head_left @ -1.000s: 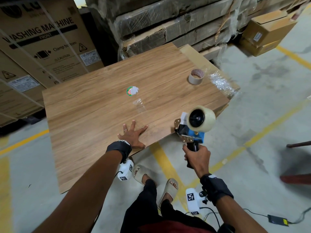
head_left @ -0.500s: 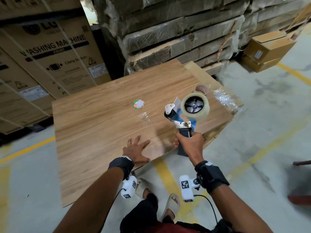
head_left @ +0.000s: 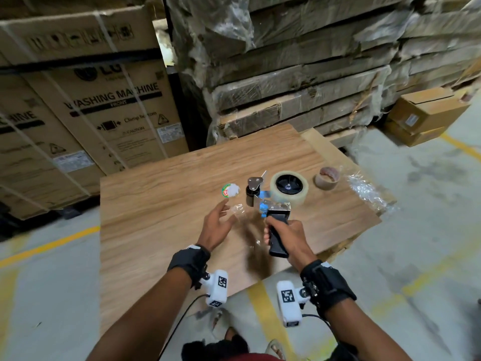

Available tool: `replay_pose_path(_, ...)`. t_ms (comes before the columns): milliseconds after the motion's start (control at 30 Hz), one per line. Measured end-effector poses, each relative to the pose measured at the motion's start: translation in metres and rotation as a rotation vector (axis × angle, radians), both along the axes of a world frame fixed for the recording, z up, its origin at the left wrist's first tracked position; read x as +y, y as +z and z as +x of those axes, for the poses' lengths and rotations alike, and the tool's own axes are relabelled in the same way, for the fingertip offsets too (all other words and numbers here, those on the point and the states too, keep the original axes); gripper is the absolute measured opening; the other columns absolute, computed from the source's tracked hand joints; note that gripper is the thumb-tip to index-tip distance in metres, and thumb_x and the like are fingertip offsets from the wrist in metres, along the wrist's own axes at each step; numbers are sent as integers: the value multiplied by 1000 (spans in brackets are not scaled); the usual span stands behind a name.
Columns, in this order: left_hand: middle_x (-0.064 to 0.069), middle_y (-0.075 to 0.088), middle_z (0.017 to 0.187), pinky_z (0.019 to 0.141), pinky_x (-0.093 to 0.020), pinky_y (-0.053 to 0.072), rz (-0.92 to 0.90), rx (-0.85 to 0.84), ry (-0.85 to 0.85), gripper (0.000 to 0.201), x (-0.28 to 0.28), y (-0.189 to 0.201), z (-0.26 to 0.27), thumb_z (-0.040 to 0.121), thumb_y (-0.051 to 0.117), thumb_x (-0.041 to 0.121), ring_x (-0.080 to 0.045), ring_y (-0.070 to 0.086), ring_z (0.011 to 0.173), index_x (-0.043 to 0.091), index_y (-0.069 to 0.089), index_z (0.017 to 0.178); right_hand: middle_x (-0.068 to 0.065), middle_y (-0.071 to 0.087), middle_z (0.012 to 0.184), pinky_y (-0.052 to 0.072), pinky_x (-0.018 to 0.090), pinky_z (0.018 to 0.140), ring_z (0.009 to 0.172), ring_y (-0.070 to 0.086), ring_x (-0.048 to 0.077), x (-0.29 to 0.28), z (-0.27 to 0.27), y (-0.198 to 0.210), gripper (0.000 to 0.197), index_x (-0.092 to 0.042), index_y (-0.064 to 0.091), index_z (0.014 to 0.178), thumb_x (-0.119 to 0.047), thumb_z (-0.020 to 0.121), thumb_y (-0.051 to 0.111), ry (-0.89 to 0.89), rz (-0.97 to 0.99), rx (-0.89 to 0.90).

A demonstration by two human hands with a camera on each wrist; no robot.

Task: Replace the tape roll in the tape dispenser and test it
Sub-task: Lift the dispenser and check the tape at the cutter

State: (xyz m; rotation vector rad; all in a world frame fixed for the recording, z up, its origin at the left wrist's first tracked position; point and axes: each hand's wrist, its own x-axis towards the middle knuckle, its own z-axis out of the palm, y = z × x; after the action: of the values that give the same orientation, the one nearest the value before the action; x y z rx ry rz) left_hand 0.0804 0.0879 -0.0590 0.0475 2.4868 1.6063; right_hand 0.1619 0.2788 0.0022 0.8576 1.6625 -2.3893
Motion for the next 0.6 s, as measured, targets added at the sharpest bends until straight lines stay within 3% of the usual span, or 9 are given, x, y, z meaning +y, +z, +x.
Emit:
replay_pose_path(100,-6,66,130,106,-34,49,149,26,28,64,2,19,-22,86,67,25,-14,64,113,12,50,146,16,56,68,46,26,44,49,52,22,-9,-13,1,7,5,65,87,0,88,69,4,-53,-16)
replay_pose_path(167,-6,63,136,108,-42,49,218,19,37,60,4,27,-35,92,67,18,-16,63,117,10,47,148,14,55,67,45,25,44,49,52,20,-13,-21,1,5,5,66,87,1,88,69,5,-67,-12)
replay_pose_path(333,-5,60,140,109,-32,48,228,60,-30,59,8,38,-56,96,63,7,-14,59,128,7,42,152,13,57,66,47,25,45,49,53,20,-24,-41,1,5,3,66,85,-1,87,69,14,-62,-9)
replay_pose_path(500,-7,62,139,108,-31,49,257,57,-28,62,8,38,-74,93,62,2,-8,63,121,8,43,151,14,57,67,46,27,47,51,52,22,-31,-61,1,6,2,66,82,-2,84,70,12,-53,-40)
replay_pose_path(600,-3,71,127,105,-28,50,264,65,-37,64,6,35,-86,91,63,4,-4,66,114,10,43,151,15,56,68,46,27,48,52,52,22,-31,-71,0,6,2,66,82,-1,83,70,4,-50,-42)
